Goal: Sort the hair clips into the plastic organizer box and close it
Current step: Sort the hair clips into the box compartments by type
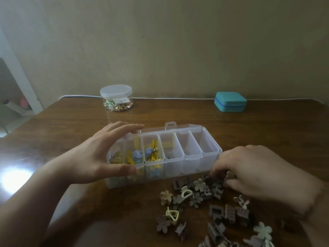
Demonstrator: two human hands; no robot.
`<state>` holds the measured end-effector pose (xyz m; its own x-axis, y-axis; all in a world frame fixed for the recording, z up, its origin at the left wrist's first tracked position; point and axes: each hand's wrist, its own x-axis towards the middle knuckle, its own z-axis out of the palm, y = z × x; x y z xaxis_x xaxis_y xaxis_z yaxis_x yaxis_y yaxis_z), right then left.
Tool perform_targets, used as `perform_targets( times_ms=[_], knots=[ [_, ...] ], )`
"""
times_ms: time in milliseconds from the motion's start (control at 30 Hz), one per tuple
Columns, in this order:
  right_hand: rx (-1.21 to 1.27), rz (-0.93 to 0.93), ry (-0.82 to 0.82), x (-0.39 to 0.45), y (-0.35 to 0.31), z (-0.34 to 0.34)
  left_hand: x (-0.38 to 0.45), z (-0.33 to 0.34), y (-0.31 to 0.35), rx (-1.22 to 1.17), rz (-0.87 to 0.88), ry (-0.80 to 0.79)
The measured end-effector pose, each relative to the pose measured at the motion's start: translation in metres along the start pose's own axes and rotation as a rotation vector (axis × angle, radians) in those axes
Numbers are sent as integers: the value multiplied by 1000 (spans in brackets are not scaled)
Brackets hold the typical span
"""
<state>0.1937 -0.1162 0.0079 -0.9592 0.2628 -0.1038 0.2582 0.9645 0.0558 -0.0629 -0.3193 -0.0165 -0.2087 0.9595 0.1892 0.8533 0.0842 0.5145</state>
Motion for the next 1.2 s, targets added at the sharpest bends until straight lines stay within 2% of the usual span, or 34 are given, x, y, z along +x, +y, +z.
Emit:
perform_targets(
  times_ms=[200,267,333,433,533,600,667,733,933,1100,1200],
  knots=[
    [105,-83,63,-14,6,-12,-1,-2,4,47,2,-26],
    [262,-142,152,-16,7,-19,-1,-1,7,48,20,-39],
    [456,-195,309,-10,1,-20,0,1,8,79,52,-43],
    [513,-197,478,8,-17,-10,1,2,9,92,70,-47],
    [389,-153,491,13,-20,-2,1,2,7,70,60,-36],
    [419,-129,487,3,-15,-6,1,3,6,58,50,-30],
    [404,-100,401,-9,-13,-11,1,3,6,52,47,-25],
    [244,-90,316,-13,-14,-10,1,4,5,53,46,-22],
    [39,-85,187,-9,-27,0,2,4,5,58,59,-17],
    [75,-118,225,-10,-26,0,2,5,6,61,54,-21],
    [291,-129,241,-17,-21,-14,2,4,6,60,53,-24]
  ],
)
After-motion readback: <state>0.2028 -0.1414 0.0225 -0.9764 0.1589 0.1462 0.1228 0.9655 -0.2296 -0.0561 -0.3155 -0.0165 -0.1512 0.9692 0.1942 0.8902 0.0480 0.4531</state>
